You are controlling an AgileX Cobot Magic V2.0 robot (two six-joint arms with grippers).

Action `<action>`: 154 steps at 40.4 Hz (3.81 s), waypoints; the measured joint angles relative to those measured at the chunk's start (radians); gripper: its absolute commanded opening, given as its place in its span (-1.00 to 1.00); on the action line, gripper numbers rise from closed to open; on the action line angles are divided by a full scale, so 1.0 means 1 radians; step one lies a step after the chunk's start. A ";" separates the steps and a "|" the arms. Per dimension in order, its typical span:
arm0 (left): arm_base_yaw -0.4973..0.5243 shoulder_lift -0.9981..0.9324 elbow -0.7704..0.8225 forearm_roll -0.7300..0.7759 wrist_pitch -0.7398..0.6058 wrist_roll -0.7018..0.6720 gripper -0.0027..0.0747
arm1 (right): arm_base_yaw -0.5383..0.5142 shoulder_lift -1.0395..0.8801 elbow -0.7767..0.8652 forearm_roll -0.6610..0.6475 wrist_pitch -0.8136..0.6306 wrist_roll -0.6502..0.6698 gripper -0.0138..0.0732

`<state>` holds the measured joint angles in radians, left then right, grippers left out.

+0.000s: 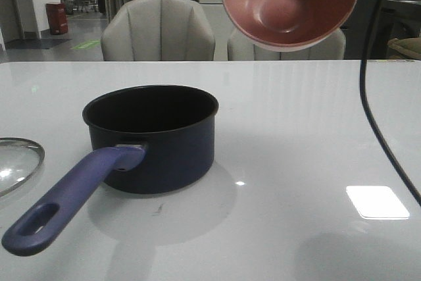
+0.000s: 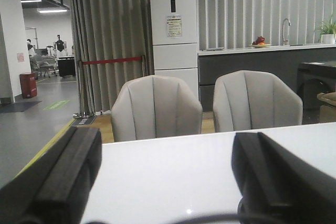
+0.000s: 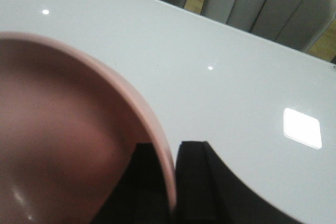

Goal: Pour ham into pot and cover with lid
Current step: 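Turn the bowl upright and carry it back beside the saucepan, then lower the pink bowl onto the table and open the right gripper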

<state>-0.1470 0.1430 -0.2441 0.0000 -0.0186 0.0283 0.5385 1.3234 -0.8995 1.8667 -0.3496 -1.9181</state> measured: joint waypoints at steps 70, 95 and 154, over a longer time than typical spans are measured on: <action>0.000 0.000 0.000 0.000 0.000 0.000 0.49 | -0.554 0.477 -0.347 -1.611 1.217 1.833 -0.36; 0.000 0.000 0.000 0.000 0.000 0.000 0.49 | -0.503 0.560 -0.408 -1.717 1.229 1.739 0.55; 0.000 0.000 0.000 0.000 -0.007 0.000 0.49 | -0.055 -0.889 0.468 -1.604 0.498 1.614 0.55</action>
<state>-0.1470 0.1430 -0.2441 0.0000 -0.0251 0.0283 0.4840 0.4340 -0.4310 0.2626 0.1483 -0.3036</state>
